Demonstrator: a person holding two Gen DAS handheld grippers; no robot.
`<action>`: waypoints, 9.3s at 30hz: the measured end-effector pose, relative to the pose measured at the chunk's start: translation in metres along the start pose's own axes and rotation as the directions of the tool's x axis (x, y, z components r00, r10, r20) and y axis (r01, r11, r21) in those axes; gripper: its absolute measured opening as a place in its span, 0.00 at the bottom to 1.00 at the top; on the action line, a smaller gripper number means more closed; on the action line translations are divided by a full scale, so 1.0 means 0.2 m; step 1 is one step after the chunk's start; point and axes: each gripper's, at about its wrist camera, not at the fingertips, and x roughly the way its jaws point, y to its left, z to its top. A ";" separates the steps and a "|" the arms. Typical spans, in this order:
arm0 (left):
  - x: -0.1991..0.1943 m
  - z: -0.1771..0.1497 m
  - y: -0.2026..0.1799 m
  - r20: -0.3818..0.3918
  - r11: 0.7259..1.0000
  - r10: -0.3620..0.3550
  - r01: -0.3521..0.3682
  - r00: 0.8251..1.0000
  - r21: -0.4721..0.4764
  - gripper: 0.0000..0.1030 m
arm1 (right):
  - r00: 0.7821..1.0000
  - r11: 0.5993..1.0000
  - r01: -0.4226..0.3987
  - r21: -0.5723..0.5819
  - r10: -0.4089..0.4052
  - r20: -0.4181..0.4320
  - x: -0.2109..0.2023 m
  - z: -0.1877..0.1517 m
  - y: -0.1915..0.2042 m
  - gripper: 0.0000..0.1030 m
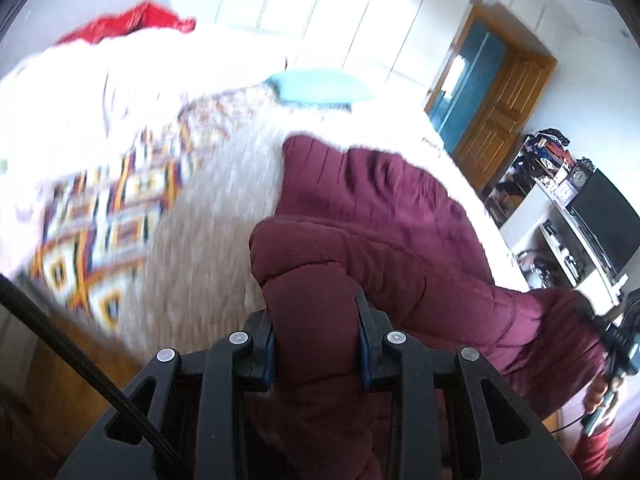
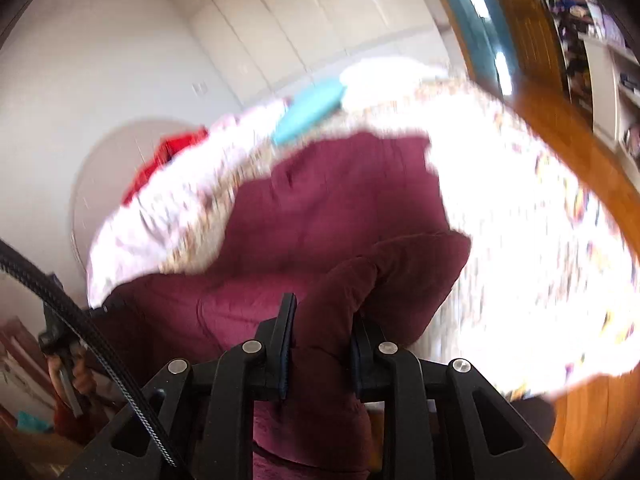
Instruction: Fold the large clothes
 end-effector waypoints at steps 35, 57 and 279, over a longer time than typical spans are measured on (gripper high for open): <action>1.14 0.60 0.16 -0.093 0.968 0.240 -0.245 0.966 -0.051 0.68 | 0.946 0.939 0.324 0.119 -0.321 -0.041 0.87 0.37 -0.51 0.83; 0.75 0.09 0.24 -0.119 0.994 -0.107 0.107 0.987 -0.001 0.72 | 0.972 0.977 0.202 0.065 -0.192 -0.135 0.58 -0.17 -0.37 0.88; 1.27 0.51 0.65 -0.048 0.967 0.124 -0.132 0.991 -0.220 0.55 | 0.921 0.826 0.271 -0.494 -0.372 -0.117 2.56 0.59 1.13 0.66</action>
